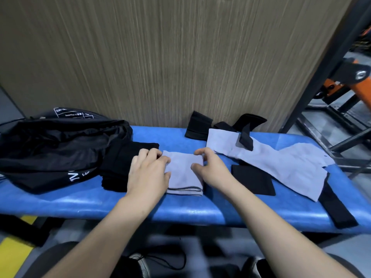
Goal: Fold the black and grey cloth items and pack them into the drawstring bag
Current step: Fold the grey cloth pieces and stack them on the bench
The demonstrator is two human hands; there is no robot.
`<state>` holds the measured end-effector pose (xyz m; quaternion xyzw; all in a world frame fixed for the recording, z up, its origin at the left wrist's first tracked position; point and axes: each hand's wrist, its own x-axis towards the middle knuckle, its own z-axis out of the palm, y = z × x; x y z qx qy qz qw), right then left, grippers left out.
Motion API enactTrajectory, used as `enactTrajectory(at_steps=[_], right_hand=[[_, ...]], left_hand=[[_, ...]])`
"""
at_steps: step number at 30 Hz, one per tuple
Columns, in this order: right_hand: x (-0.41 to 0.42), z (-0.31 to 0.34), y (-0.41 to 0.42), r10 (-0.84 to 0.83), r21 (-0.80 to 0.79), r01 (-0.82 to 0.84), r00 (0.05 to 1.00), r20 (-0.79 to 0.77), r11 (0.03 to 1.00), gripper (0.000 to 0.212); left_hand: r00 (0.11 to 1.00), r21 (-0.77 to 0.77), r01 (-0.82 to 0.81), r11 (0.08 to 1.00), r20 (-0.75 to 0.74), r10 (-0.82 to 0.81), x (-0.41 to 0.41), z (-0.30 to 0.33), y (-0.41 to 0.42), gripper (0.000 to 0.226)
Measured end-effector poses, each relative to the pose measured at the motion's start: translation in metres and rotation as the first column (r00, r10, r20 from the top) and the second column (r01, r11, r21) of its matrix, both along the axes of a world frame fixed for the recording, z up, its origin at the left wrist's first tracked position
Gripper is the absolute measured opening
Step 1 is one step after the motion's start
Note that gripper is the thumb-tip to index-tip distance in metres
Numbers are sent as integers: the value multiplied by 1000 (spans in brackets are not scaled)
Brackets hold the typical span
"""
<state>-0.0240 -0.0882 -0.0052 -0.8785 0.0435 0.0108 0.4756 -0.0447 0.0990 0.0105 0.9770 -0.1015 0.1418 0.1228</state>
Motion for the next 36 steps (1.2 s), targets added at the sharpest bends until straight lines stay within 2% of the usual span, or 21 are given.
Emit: enactTrajectory(at_steps=[3,7,9,12,15,17,20,23,26,29,32,36], right_hand=[[-4,-1,-3,102,-225,-95,995,18,970,37],[-17,-2,-7,166,-519,-38,965,202,854,38],[-21,-1,-11,242,-591,-41,934,264,805,45],[-25,1,-14,341,-610,-156,918,200,777,52],[-28,-5,-17,397,-652,-285,918,27,703,56],[-29,-7,-18,399,-646,-320,917,-26,693,57],[-30,-5,-22,393,-625,-290,919,29,724,56],[-32,1,-36,340,-572,-201,929,146,795,49],[-39,9,-60,253,-492,-112,940,228,863,41],[-49,17,-94,102,-389,16,955,279,921,30],[-61,24,-135,-116,-271,201,946,302,941,18],[-84,33,-198,-421,-99,456,872,251,885,17]], left_hand=[[1000,74,14,997,21,-15,2,-5,0,34],[991,103,121,987,52,-127,3,-4,-6,29],[982,139,171,975,53,-179,4,-4,-7,29],[985,217,169,961,-13,-170,7,-3,-4,33],[985,312,162,936,-107,-135,9,-3,0,45],[979,373,176,911,-160,-124,10,-4,1,50],[975,353,192,916,-173,-138,10,-4,-1,50],[986,156,165,974,-13,-165,12,-3,-6,44],[977,-27,169,985,133,-164,16,2,-25,33],[971,-181,204,962,166,-175,20,11,-57,26],[976,-323,214,922,113,-188,25,11,-93,21],[973,-380,213,900,-3,-232,40,7,-137,21]])
